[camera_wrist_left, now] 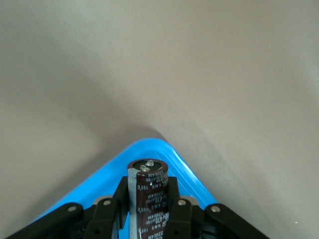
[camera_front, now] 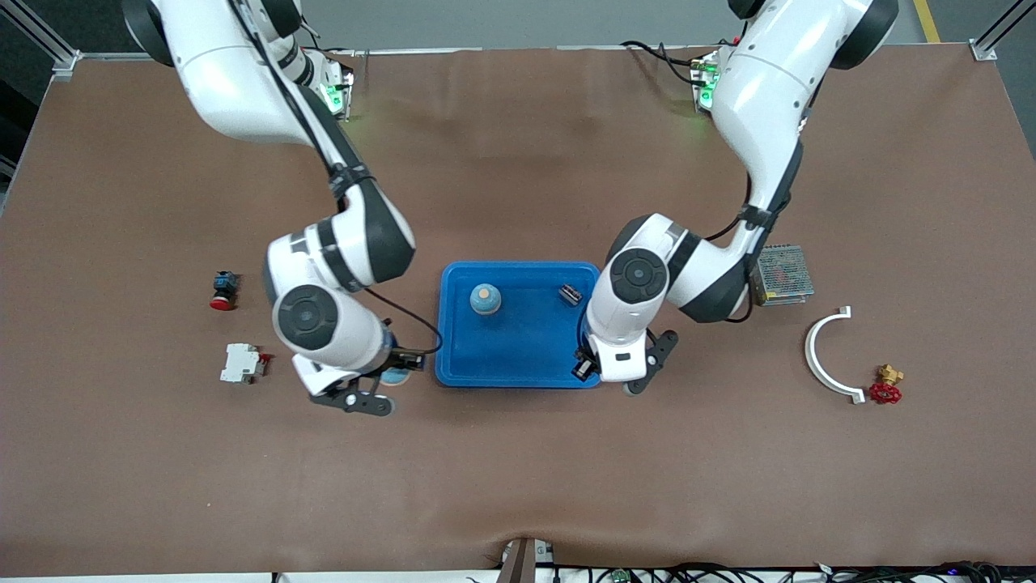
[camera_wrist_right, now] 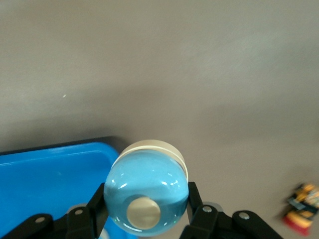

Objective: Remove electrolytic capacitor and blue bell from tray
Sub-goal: 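Lift the bell with the right gripper while the left gripper lifts the capacitor, then lower the bell by the breaker while the left gripper sets the capacitor by the clamp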

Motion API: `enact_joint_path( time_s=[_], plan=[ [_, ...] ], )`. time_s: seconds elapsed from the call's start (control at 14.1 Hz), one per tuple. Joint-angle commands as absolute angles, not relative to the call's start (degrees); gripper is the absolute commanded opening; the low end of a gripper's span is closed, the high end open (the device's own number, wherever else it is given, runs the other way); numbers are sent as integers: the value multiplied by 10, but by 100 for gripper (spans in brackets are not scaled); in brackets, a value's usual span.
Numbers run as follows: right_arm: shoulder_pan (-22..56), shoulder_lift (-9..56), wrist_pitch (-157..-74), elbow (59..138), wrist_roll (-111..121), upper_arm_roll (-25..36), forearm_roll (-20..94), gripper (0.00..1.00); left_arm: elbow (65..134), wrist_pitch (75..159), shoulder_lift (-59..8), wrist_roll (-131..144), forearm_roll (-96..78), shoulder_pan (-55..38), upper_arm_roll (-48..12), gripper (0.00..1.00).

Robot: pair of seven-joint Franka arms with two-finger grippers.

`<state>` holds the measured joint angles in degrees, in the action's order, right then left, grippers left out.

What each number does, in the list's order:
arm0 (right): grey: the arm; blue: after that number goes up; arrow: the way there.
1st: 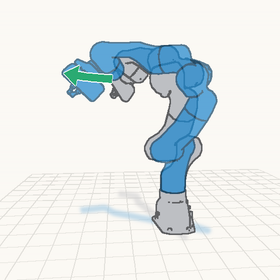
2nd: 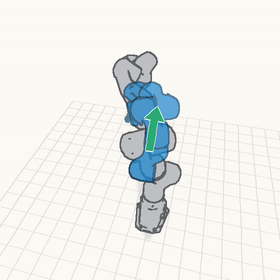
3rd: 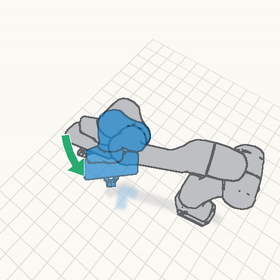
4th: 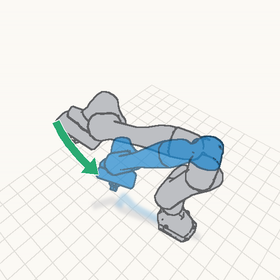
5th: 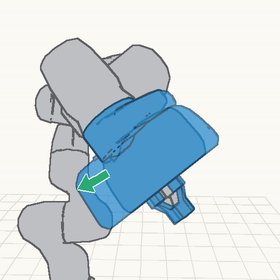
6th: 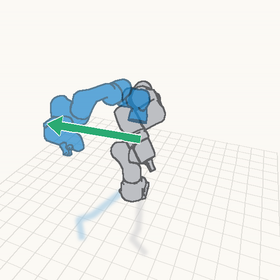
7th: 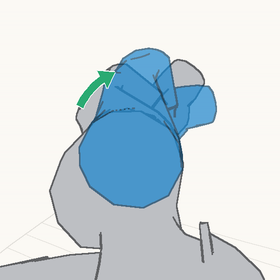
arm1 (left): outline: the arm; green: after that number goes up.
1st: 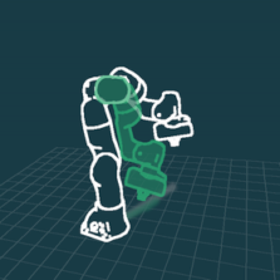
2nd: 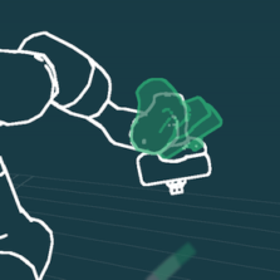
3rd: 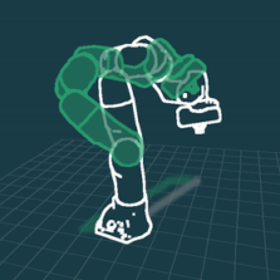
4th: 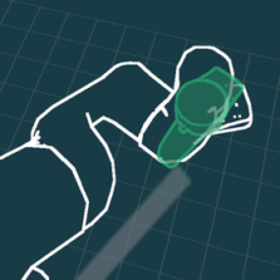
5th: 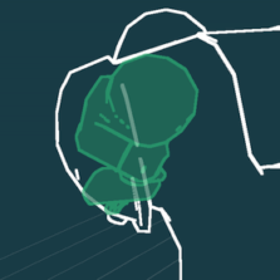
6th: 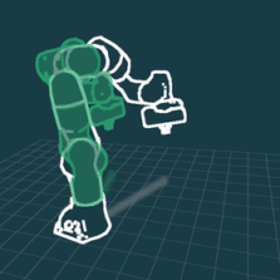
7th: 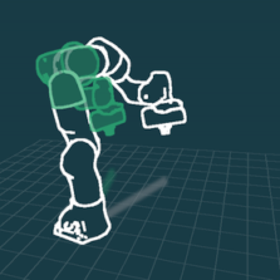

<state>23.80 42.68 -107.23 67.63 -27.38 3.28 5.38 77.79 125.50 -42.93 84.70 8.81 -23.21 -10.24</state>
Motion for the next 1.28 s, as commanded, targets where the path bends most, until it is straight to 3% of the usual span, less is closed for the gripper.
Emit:
enact_joint_path(
  time_s=[0.0,0.5,0.92,1.21],
  plan=[
    [199,390,-1071,714,-183,27,53,0,789,1203,-394,782,96,-214,-107,5],
    [80,359,-1063,756,59,26,53,0,809,1098,-344,560,95,-170,-107,5],
    [-25,362,-1074,793,271,27,53,0,881,1092,-287,402,95,-100,-107,5],
    [-85,366,-1145,831,388,27,52,0,901,1093,-279,336,95,-62,-108,5]
  ],
)
